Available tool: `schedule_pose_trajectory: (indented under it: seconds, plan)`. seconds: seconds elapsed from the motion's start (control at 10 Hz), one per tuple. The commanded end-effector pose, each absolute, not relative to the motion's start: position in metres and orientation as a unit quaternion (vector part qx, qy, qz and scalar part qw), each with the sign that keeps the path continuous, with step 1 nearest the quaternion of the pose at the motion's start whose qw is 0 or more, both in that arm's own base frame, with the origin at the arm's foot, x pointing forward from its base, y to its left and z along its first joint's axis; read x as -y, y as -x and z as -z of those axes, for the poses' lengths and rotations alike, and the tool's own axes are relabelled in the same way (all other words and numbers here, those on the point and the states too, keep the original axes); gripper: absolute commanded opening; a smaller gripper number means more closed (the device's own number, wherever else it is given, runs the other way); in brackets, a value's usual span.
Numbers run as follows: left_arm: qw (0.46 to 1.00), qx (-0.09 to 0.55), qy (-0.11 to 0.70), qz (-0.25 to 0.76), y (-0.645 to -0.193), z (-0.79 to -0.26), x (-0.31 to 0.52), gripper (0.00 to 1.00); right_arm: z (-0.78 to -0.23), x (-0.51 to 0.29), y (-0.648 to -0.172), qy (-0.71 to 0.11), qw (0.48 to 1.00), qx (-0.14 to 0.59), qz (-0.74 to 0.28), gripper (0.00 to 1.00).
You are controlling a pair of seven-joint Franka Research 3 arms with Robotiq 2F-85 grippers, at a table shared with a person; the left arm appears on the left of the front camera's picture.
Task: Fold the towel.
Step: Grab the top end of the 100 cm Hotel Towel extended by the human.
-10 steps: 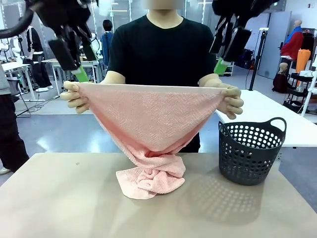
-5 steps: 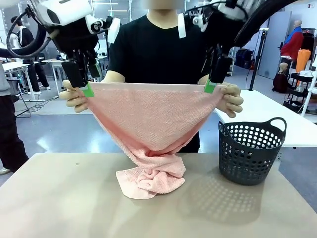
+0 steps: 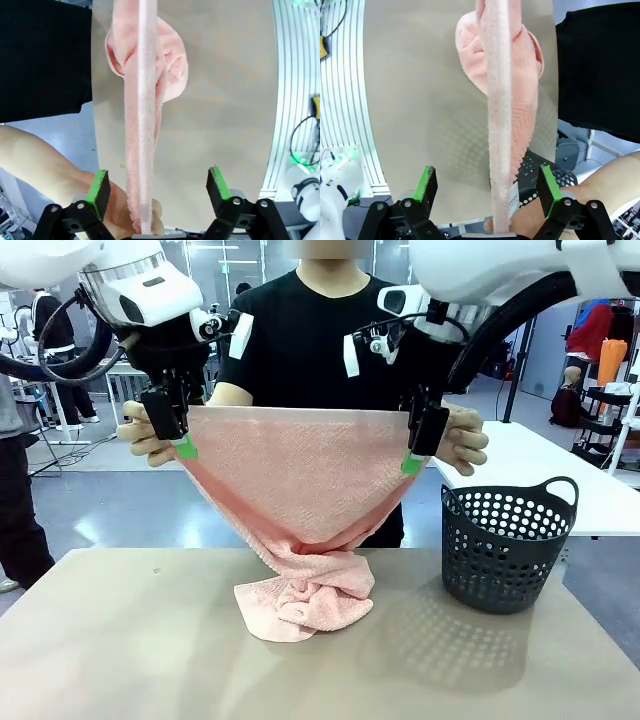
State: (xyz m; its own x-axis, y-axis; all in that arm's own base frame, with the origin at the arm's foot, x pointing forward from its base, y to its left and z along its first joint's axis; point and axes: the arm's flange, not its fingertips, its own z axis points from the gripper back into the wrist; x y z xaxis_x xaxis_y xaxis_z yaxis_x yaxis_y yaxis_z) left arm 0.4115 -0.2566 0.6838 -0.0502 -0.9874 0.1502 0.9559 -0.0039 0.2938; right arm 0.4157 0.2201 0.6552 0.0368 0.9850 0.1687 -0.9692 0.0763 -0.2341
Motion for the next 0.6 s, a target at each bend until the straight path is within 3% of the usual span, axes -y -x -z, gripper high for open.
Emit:
schedule_pose_trajectory:
  seconds: [0.0,0.1,0.2,0.3,0.4,0.5]
  plan:
    - [0.697,0.165,-0.035,0.698,-0.4094,-0.6836,0.2503,0.4,-0.6557,-0.2191,-0.412,0.028,0.717,0.14,-0.682,0.4]
    - [0.696,0.164,-0.034,0.699,-0.4091,-0.6836,0.2491,0.16,-0.6562,-0.2189,-0.4123,0.03,0.715,0.142,-0.684,0.4]
    - [0.694,0.163,-0.035,0.7,-0.4084,-0.6834,0.2488,0.0,-0.6561,-0.2191,-0.4128,0.032,0.715,0.143,-0.684,0.0]
    - [0.693,0.162,-0.036,0.701,-0.4075,-0.6832,0.2492,0.0,-0.6558,-0.2195,-0.4135,0.033,0.716,0.144,-0.682,0.35]
    - [0.694,0.162,-0.036,0.7,-0.4063,-0.6836,0.249,0.0,-0.6561,-0.2198,-0.4135,0.034,0.715,0.147,-0.682,0.0]
    - [0.697,0.165,-0.036,0.696,-0.4065,-0.6844,0.2474,0.02,-0.6564,-0.2194,-0.4142,0.033,0.716,0.15,-0.681,0.0]
